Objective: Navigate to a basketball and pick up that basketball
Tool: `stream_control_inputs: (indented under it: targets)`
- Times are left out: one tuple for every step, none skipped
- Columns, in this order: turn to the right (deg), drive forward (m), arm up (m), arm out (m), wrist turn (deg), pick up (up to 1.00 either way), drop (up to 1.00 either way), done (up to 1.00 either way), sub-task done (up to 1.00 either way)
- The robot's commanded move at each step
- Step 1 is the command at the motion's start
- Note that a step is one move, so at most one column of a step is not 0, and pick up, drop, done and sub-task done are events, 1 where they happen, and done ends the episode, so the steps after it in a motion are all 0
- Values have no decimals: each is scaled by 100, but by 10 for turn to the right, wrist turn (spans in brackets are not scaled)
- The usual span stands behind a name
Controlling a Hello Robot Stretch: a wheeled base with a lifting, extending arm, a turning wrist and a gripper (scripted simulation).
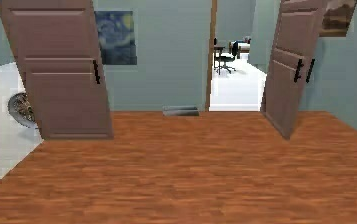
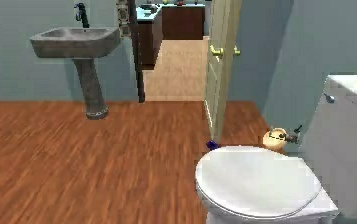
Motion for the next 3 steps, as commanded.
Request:
stream_control_inputs:
  targets:
    - [150, 0, 0, 0, 0, 0, 0, 0, 0]
    - [0, 100, 0, 0, 0, 0, 0, 0, 0]
    - [30, 0, 0, 0, 0, 0, 0, 0, 0]
